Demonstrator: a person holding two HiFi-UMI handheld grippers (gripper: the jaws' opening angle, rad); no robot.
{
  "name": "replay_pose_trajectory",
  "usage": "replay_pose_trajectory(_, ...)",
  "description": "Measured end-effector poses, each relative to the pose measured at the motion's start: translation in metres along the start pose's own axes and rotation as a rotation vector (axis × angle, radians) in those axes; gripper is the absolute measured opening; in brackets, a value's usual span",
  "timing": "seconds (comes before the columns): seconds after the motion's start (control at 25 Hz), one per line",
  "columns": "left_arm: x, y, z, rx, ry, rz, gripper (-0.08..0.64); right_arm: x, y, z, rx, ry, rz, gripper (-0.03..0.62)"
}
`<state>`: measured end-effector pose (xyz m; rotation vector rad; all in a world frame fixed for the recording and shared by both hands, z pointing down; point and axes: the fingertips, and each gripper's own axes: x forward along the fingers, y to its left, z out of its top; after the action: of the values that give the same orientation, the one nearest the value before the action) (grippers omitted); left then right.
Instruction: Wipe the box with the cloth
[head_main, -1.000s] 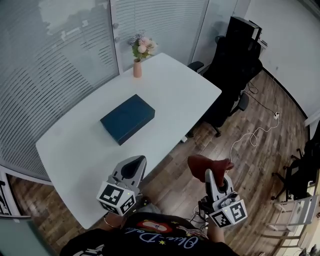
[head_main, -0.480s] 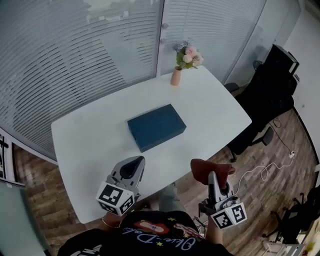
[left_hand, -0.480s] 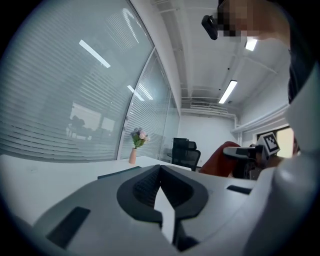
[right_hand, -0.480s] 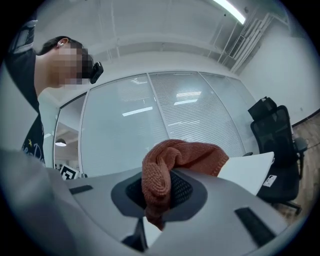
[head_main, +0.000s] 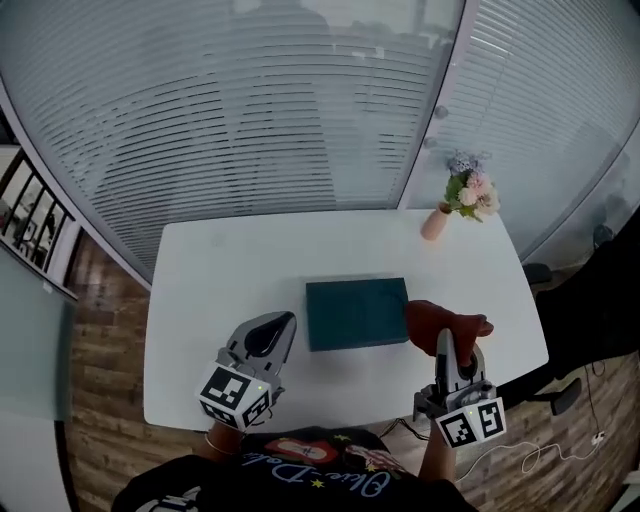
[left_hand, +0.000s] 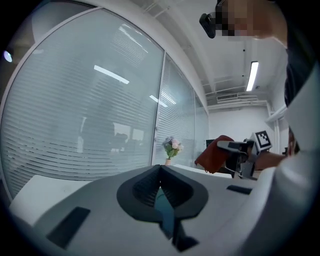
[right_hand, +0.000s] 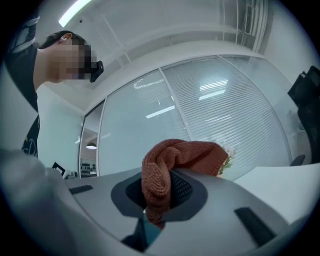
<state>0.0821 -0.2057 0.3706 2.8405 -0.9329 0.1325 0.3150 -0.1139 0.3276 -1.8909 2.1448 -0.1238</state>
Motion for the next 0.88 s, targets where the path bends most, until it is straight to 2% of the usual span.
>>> replay_pose_trajectory(0.24,0.013,0.011,-0.004,0.006,0.016,0.117,0.003,0.07,-0.01,-0.015,-0.058,0.068,0.182,0.034)
replay_pose_trajectory(0.4,0.012,0.026,-0.013,-0.017,0.02,0.23,0.003,0.117,-0.001,-0.028,-0.182,0.115,0.318,0.034)
replay_pose_trajectory(0.6,0.004,0.025,-0.014,-0.008,-0.004,0.311,0.003,0.157,0.018,-0.055,-0.325,0.185,0.441,0.034)
replay_pose_trajectory(0.76,-0.002,0.025,-0.013,0.042,0.004,0.315,0.003,0.186,0.039,-0.084,-0.435,0.241,0.477,0.034)
replay_pose_trajectory(0.88,0.0,0.034,-0.013,0.029,-0.001,0.299,0.003,0.212,0.062,-0.104,-0.575,0.285,0.465,0.034)
